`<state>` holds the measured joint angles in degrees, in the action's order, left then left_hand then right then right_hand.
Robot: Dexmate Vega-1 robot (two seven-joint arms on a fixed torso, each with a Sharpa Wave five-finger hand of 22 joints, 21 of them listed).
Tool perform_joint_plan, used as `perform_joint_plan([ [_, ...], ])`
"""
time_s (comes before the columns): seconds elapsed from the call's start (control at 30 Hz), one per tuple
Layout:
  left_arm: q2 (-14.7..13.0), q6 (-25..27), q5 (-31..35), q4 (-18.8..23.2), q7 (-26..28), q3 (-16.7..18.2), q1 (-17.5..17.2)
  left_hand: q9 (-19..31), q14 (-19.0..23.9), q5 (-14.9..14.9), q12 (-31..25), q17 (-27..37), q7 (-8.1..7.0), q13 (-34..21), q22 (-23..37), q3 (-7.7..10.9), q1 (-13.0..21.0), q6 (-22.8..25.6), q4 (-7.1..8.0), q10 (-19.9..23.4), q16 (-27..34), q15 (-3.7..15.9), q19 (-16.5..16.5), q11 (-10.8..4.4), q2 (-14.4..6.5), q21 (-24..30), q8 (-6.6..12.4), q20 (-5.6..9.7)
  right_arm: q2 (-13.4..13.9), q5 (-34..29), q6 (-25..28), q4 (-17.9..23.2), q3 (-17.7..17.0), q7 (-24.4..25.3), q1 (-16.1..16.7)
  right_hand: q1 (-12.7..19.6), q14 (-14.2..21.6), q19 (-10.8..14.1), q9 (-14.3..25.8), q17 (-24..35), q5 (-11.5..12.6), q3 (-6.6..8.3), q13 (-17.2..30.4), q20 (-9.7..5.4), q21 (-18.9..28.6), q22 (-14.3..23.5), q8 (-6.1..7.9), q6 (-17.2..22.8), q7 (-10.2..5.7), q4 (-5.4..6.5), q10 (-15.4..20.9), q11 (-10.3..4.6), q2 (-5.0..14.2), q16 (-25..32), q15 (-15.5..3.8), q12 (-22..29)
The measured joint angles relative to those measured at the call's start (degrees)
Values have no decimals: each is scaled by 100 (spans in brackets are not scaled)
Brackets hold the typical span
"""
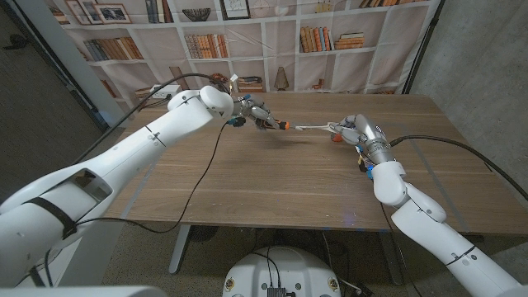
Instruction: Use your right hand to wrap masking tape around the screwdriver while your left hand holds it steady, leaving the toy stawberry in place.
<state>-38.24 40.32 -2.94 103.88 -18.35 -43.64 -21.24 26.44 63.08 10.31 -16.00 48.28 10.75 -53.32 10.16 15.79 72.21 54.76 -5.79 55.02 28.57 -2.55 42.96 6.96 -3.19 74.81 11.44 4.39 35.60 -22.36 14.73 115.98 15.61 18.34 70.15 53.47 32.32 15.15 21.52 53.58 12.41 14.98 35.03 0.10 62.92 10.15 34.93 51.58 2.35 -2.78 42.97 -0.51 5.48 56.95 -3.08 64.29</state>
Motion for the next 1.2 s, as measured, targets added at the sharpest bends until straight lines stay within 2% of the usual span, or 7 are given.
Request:
perform_joint_plan([
  [0.3, 110, 109, 538, -107, -136, -379, 223, 0, -31, -20, 59, -54, 1, 101, 0, 0, 0, 1, 0, 1, -43, 31, -13, -1, 1, -1, -21, 13, 160, 142, 386, -125, 225, -304, -197, 0, 0, 0, -1, -11, -22, 0, -16, 0, 0, 0, 0, 0, 0, 0, 0, 0, 0, 0, 0, 0],
  [0.63, 179, 186, 1060, -215, -328, -667, 367, 0, -32, -21, 103, -80, 1, 136, 0, 0, 1, 1, 0, 23, -69, 32, -43, -23, 1, -1, -46, 3, 293, 293, 564, -293, 453, -432, -428, 0, 0, 0, -30, -27, -30, 0, -26, 0, 0, 0, 0, 0, 0, 0, -1, 1, 0, 0, 0, 0],
  [0.9, 223, 279, 1596, -263, -516, -974, 488, 0, -43, -34, 142, -206, -5, 217, 0, 0, 2, -2, 0, 36, -133, 42, -63, -50, 2, -1, -74, -18, 437, 428, 755, -390, 674, -588, -656, 0, 0, 62, -109, -91, -10, 0, -98, 62, 0, 0, 0, 0, 0, 0, -1, 1, 0, -45, 0, 0],
  [1.0, 232, 313, 1766, -265, -560, -1061, 518, 0, -59, -14, 185, -290, -73, 275, 0, 0, 2, -4, 0, 37, -210, 58, -70, -107, 2, -4, -85, -12, 490, 448, 831, -393, 738, -649, -717, 0, 0, 62, -154, -188, -10, 0, -175, 62, 0, 0, 0, 0, 0, 0, -20, 20, 0, -167, 0, -71],
  [1.07, 242, 322, 1799, -265, -571, -1154, 555, 0, -91, -11, 258, -426, -194, 342, 0, 0, 2, -29, 0, 14, -344, 89, -125, -232, 2, -5, -88, -18, 500, 459, 911, -394, 750, -706, -728, 0, 0, 62, -196, -295, -10, 0, -227, 62, -3, 0, 0, -44, -44, 0, -70, 38, 0, -275, 0, -134],
  [1.2, 274, 452, 2222, -266, -701, -1415, 680, 165, -190, -10, 319, -777, -408, 477, -1, 0, 2, -180, 0, -117, -714, 186, -266, -447, 2, -7, -88, -50, 605, 508, 1118, -386, 873, -880, -845, 0, 0, 37, -304, -557, -80, 0, -238, 146, -36, 0, 26, -266, -196, 0, -582, -81, 0, -514, 0, -263],
])
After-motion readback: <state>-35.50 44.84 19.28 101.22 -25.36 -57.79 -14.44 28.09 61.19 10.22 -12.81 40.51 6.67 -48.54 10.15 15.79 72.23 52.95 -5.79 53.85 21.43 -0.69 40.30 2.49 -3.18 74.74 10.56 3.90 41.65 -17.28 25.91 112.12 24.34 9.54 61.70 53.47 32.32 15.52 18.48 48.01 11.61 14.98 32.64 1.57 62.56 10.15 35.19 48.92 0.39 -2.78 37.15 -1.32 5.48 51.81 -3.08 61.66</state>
